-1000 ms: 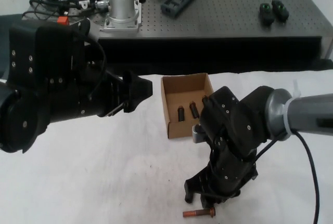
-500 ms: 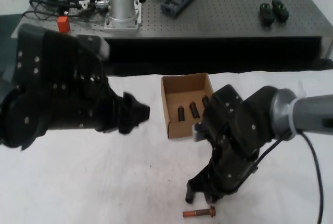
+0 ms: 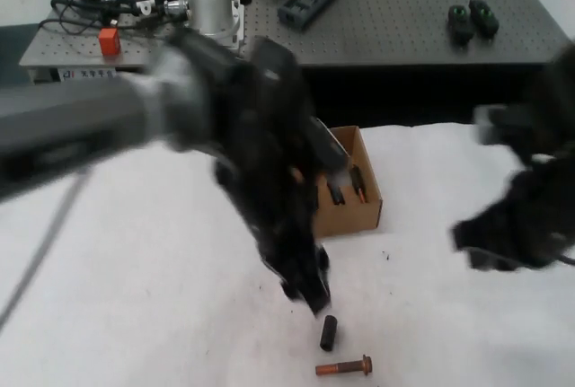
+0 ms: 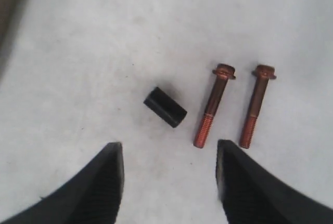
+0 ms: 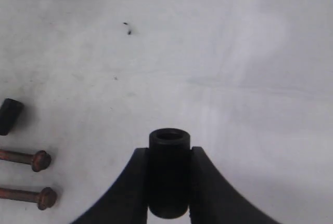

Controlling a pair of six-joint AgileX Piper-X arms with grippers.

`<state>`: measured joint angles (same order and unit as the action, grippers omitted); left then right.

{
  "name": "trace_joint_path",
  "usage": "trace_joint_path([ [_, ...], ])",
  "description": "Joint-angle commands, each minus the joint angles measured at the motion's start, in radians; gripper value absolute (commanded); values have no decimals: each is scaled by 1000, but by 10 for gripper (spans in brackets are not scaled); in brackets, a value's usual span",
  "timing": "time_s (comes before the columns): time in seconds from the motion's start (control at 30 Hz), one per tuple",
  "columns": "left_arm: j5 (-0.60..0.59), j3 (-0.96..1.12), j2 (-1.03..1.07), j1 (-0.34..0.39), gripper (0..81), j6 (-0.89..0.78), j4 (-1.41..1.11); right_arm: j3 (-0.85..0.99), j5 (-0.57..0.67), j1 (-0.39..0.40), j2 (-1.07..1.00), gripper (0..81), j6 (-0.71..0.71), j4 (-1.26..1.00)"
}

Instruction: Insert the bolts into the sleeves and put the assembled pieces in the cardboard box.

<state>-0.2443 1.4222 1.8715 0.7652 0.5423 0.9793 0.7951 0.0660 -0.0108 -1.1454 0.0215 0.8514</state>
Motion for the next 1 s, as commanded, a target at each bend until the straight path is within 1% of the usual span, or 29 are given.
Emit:
trace_joint_path([
  [0.0, 20, 11, -5, 2, 391, 15, 23, -32, 52, -51, 62, 16, -21, 4],
  [0.1, 85, 55, 68, 52, 391, 74, 47, -75, 97, -112, 135, 16, -21, 6],
  [0.17, 139, 69, 101, 76, 391, 94, 40, -92, 109, -131, 165, 16, -31, 19],
  [0.43, 144, 102, 164, 139, 391, 97, 9, -116, 109, -132, 185, 16, -31, 41],
  [0.5, 144, 102, 163, 146, 384, 94, -21, -116, 109, -132, 185, 16, -31, 41],
  [0.67, 125, 102, 163, 149, 319, 94, -58, -116, 109, -132, 185, 16, -31, 41],
  [0.77, 97, 102, 166, 149, 318, 93, -42, -116, 109, -132, 185, 16, -31, 41],
  [0.97, 100, 102, 197, 149, 318, 90, -12, -116, 127, -132, 185, 16, -31, 40],
])
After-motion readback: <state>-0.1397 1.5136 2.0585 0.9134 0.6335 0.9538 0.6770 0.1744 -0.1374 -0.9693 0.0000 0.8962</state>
